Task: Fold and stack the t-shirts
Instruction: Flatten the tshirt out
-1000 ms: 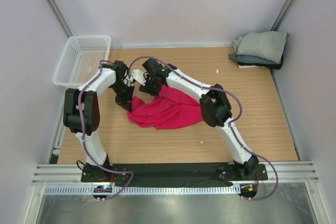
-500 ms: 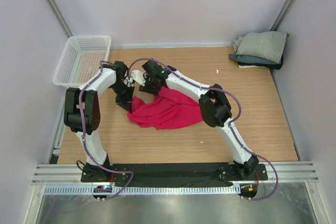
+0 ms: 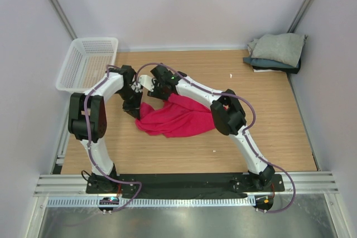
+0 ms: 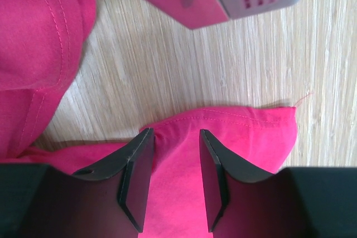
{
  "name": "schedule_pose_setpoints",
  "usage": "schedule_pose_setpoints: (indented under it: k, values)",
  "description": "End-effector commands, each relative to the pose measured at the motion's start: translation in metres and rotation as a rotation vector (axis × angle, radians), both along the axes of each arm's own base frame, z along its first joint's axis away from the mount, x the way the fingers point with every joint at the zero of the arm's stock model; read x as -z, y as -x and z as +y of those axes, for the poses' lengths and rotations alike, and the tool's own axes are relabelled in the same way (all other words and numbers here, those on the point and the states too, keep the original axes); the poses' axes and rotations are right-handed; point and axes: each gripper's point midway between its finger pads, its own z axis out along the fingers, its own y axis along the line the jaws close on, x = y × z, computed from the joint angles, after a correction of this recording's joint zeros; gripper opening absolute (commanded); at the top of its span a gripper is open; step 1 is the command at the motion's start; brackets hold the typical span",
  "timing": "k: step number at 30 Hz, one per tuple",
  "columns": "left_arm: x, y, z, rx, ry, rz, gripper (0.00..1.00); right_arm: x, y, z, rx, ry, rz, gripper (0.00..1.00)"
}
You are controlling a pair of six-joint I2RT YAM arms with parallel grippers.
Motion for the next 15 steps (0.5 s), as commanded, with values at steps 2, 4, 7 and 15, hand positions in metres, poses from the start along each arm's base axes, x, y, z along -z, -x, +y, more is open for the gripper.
schedule_pose_setpoints:
  k: [2,4,7,15]
  values:
    - [-0.016,-0.012,-0.003,0.001,0.029,-0.058,0.0,0.011,0.002,-0.021,0.028,0.083,0.009,0.44]
    - [-0.017,-0.013,-0.004,0.001,0.03,-0.063,0.0,0.011,0.004,-0.025,0.026,0.095,0.018,0.44]
    - [-0.016,-0.012,-0.003,0.001,0.028,-0.06,0.0,0.008,0.009,-0.026,0.021,0.097,0.041,0.44]
    - [-0.016,-0.014,-0.004,-0.003,0.03,-0.063,0.0,-0.001,0.019,-0.031,-0.002,0.1,0.056,0.46]
